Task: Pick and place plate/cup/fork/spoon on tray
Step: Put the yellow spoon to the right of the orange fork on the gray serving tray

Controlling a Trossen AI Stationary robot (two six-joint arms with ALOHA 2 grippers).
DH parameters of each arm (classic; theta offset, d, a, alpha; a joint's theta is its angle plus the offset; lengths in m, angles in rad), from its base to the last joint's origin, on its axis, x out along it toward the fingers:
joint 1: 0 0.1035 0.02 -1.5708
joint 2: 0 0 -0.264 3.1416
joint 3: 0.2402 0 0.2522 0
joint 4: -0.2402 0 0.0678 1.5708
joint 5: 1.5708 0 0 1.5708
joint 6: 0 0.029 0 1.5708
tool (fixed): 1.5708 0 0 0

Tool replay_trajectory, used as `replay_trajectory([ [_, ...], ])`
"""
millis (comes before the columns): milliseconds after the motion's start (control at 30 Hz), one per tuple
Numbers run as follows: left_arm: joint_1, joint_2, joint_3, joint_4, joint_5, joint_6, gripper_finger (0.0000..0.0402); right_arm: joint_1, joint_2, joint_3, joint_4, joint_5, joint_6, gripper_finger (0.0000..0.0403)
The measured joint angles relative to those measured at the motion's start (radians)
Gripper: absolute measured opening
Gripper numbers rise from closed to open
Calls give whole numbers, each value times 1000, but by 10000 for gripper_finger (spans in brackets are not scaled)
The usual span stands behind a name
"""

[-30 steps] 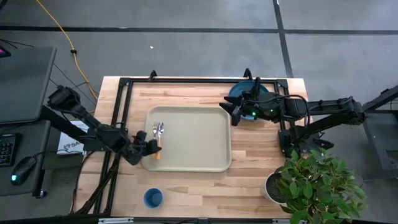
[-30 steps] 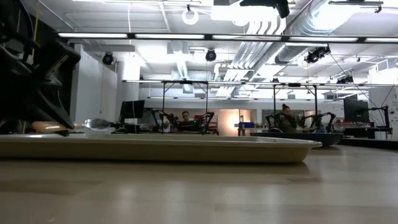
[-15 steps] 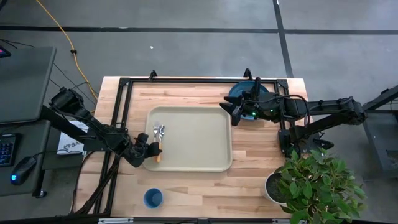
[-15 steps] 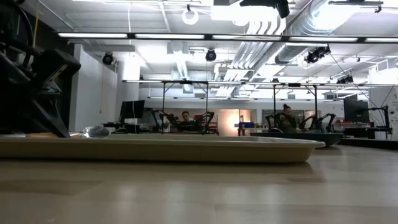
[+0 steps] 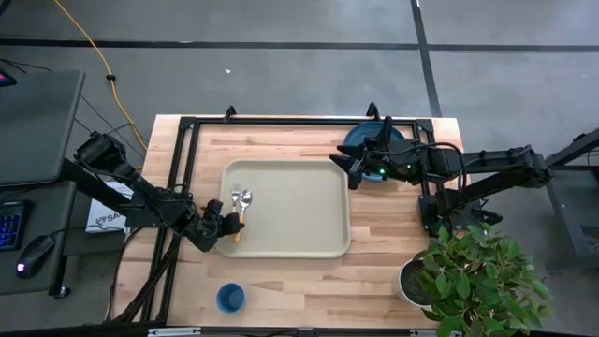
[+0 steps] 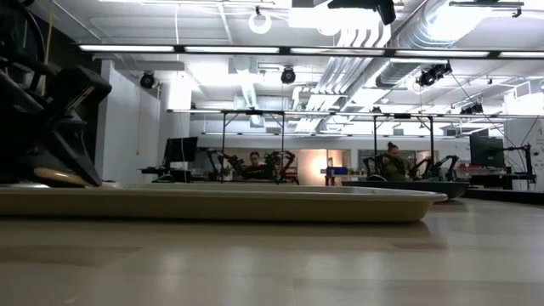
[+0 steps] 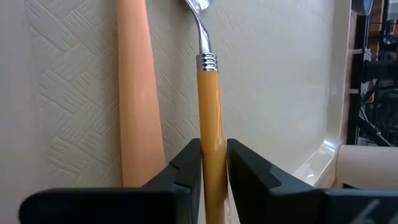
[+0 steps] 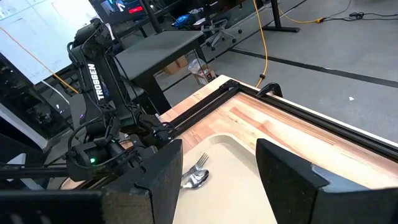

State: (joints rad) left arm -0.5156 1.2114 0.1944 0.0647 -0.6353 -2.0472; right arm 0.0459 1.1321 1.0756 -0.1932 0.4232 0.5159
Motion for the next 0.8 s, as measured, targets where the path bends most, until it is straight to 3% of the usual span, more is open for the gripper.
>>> replay_trajectory([
  [333,21,0,3,-4,-7,0,86,0,0,0,0,0,0,195],
  [800,93,2,11,43,10,32,156,0,0,0,0,2,2,195],
])
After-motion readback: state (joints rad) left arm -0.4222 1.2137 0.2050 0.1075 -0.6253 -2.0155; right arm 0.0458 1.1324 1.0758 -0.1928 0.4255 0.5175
